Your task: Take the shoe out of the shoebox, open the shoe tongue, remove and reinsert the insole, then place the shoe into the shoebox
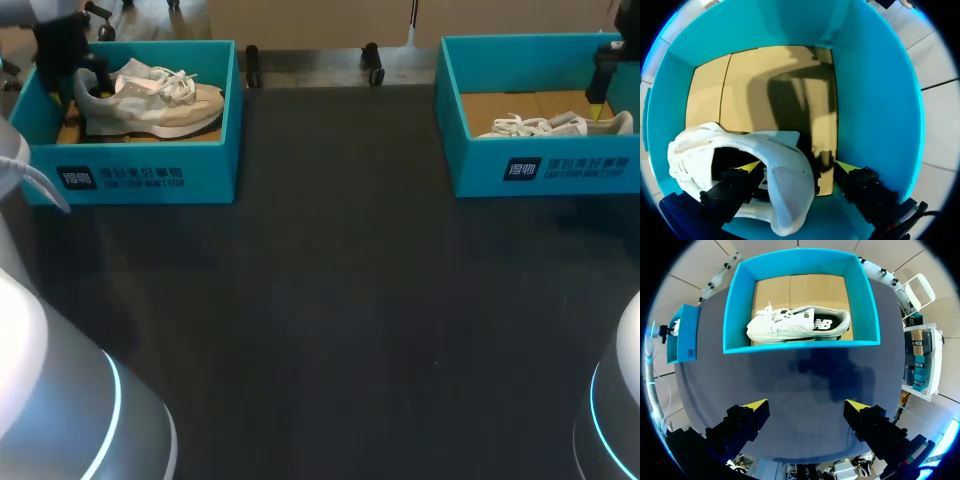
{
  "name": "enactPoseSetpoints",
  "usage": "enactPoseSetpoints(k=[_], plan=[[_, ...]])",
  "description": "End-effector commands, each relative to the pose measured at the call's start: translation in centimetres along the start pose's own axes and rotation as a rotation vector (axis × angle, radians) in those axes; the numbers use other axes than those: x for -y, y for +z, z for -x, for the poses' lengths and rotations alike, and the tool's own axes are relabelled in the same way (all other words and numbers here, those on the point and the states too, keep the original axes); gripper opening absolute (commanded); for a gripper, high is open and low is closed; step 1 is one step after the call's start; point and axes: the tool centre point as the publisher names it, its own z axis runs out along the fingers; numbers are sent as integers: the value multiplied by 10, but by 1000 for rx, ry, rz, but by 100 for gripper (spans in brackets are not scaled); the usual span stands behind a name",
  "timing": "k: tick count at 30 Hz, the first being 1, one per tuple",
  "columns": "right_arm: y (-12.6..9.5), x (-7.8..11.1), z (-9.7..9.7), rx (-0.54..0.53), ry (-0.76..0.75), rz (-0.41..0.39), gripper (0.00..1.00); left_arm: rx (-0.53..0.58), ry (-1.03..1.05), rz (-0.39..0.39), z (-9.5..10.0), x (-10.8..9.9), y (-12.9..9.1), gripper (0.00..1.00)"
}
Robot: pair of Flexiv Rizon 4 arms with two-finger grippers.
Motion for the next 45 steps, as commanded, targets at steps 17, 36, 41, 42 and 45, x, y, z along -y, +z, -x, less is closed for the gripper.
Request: enactPoseSetpoints(k=[17, 36, 41, 42, 45], plan=[[0, 1, 0, 1, 0, 1, 100, -27, -31, -50, -6, -11, 20, 0], [0, 1, 0, 1, 0, 1, 100, 33, -55, -55, -12, -8, -10, 0], [0, 1, 0, 1, 0, 1, 100, 43, -69, -45, -17, -7, -25, 0], [0, 1, 0, 1, 0, 1, 100, 46, -75, -45, -18, -8, -28, 0], [0, 1, 0, 1, 0, 1, 100, 61, -87, -55, -20, -8, -40, 0]])
